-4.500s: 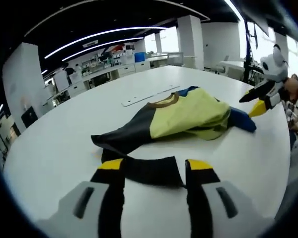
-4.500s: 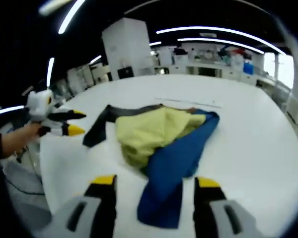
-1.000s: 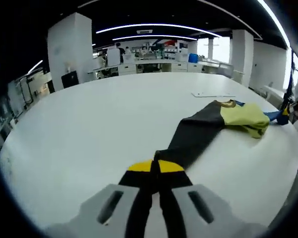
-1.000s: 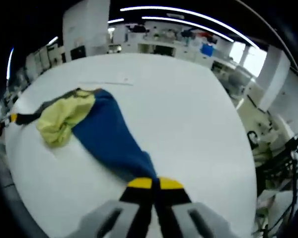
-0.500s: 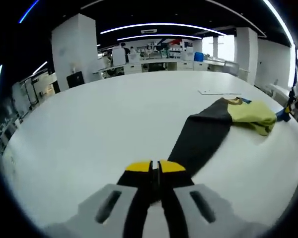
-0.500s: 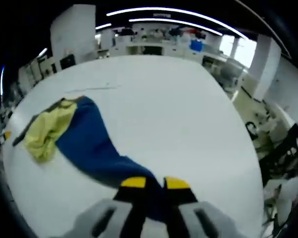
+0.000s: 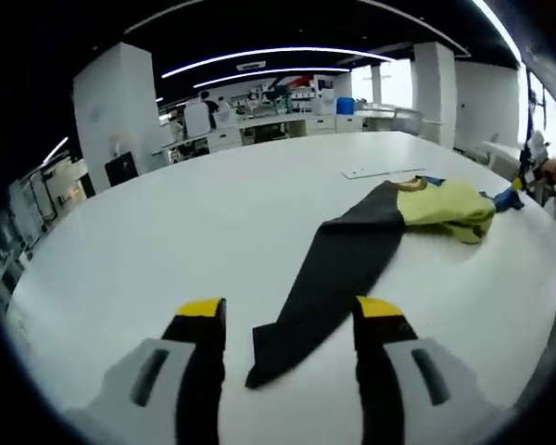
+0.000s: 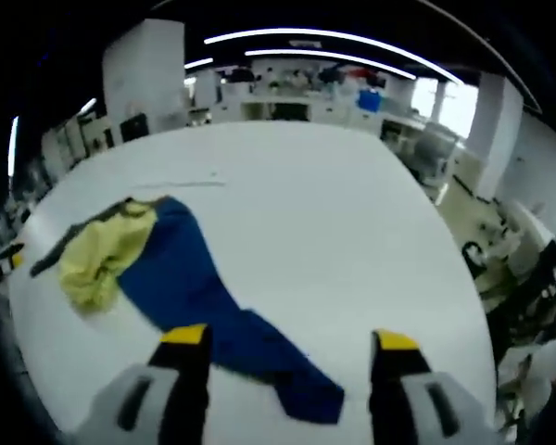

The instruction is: Fold the garment on the visible template until the final outline fits inside the template.

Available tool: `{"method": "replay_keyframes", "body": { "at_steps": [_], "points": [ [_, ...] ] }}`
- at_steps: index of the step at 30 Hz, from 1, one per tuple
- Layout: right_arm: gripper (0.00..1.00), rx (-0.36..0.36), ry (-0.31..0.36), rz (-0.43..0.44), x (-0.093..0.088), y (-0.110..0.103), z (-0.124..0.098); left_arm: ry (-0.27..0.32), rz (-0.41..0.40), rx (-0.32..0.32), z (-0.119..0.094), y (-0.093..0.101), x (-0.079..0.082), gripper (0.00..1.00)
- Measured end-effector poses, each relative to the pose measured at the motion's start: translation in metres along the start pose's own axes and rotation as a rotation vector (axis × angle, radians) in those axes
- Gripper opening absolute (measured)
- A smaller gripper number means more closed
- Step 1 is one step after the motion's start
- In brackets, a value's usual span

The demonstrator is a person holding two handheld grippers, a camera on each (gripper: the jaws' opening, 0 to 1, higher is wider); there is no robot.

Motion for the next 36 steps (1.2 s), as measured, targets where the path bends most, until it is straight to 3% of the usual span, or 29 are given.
{"method": "replay_keyframes", "body": {
  "at_steps": [3, 8, 13, 26, 31, 36],
  "points": [
    [0.83, 0.068, 0.020, -0.002, 0.003, -0.023, -0.007, 0.034, -0.022, -0.052, -0.002, 0.014, 0.008, 0.76],
    [0.90, 0.172, 0.029, -0.051, 0.006, -0.057, -0.011, 0.056, 0.010, -0.105, -0.007, 0.027, 0.016, 0.84],
    [0.91, 0.288, 0.022, -0.104, 0.005, -0.099, -0.012, 0.071, 0.035, -0.154, -0.015, 0.050, 0.027, 0.89],
    [0.89, 0.521, 0.014, -0.252, -0.005, -0.211, -0.021, 0.096, 0.055, -0.254, -0.020, 0.060, 0.029, 0.95],
    [0.85, 0.563, 0.006, -0.305, -0.013, -0.238, -0.026, 0.098, 0.058, -0.277, -0.021, 0.063, 0.027, 0.94],
    [0.82, 0.601, -0.014, -0.368, -0.023, -0.263, -0.022, 0.106, 0.053, -0.332, -0.025, 0.083, 0.029, 0.89]
  ]
}}
Point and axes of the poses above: the point that each gripper's makers call its tool centre point, and the gripper's own axes: z roughly forward along the fingers, y roughly to its right, x roughly out of its top, the point moved 4 cm from there along -z, roughly backward along the fingers, and after that the axes turned 7 degrees about z, right-handed, at the moved point
